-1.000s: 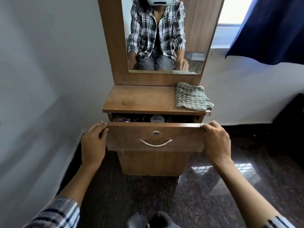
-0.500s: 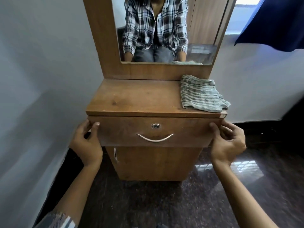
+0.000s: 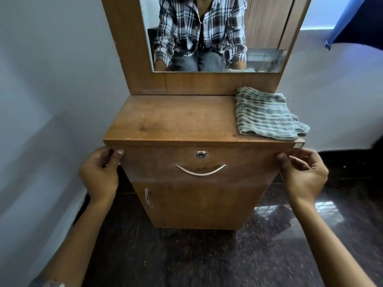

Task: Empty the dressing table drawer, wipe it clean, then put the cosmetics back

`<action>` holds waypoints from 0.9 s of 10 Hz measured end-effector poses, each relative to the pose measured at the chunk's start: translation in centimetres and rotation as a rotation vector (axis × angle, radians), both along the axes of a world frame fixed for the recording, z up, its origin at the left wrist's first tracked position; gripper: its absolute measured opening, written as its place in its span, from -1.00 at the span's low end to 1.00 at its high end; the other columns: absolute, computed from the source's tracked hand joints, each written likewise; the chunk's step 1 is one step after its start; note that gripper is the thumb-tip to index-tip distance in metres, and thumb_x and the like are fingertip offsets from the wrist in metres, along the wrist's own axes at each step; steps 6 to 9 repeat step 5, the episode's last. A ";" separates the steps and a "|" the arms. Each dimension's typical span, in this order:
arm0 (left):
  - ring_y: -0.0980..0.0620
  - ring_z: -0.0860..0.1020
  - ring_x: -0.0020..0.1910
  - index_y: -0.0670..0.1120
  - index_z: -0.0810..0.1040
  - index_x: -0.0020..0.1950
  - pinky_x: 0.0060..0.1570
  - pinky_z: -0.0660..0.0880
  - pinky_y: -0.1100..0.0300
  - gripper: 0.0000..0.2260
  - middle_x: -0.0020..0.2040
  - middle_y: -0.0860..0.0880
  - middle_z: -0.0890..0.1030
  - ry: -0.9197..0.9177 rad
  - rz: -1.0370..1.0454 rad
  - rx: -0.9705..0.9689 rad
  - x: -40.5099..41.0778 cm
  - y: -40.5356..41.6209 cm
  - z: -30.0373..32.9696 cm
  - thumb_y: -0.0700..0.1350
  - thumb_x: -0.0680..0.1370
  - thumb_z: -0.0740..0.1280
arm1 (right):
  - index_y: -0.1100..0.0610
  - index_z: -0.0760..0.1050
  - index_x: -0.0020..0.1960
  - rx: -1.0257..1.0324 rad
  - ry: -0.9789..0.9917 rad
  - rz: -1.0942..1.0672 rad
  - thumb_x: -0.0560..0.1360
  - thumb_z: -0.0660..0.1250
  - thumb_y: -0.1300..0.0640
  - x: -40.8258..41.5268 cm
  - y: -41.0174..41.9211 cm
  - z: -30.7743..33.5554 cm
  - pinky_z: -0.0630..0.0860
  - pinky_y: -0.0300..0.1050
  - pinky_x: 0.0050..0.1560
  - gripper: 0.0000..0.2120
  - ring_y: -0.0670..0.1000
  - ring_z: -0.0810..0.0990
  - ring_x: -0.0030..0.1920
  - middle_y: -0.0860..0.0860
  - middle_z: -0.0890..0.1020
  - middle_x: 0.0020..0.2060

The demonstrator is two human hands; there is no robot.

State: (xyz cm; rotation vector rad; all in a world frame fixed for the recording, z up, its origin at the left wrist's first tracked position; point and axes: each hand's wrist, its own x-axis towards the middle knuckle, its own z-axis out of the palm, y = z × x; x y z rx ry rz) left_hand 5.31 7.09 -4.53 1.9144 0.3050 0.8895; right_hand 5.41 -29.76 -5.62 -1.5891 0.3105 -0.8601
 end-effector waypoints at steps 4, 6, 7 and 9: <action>-0.16 0.47 0.24 -0.24 0.40 0.36 0.17 0.40 0.01 -0.59 0.31 -0.20 0.47 0.312 -0.106 -0.122 -2.9 -1.1 5.0 -0.13 0.54 0.32 | 0.13 0.46 0.18 -0.123 0.468 0.384 0.37 0.50 0.05 -3.0 -1.7 5.7 0.56 -0.03 0.03 -0.56 0.08 0.62 -0.02 0.10 0.62 0.01; -0.18 0.41 0.31 -0.24 0.36 0.39 0.29 0.34 -0.05 -0.53 0.36 -0.21 0.42 0.372 -0.098 -0.159 -5.5 -1.9 6.8 -0.06 0.54 0.32 | 0.10 0.37 0.30 -0.130 0.563 0.435 0.42 0.45 0.00 -5.4 -1.4 8.9 0.58 0.06 0.06 -0.48 0.07 0.58 0.06 0.09 0.56 0.10; -0.18 0.41 0.31 -0.24 0.36 0.39 0.29 0.34 -0.05 -0.53 0.36 -0.21 0.42 0.372 -0.098 -0.159 -5.5 -1.9 6.8 -0.06 0.54 0.32 | 0.10 0.37 0.30 -0.130 0.563 0.435 0.42 0.45 0.00 -5.4 -1.4 8.9 0.58 0.06 0.06 -0.48 0.07 0.58 0.06 0.09 0.56 0.10; -0.18 0.41 0.31 -0.24 0.36 0.39 0.29 0.34 -0.05 -0.53 0.36 -0.21 0.42 0.372 -0.098 -0.159 -5.5 -1.9 6.8 -0.06 0.54 0.32 | 0.10 0.37 0.30 -0.130 0.563 0.435 0.42 0.45 0.00 -5.4 -1.4 8.9 0.58 0.06 0.06 -0.48 0.07 0.58 0.06 0.09 0.56 0.10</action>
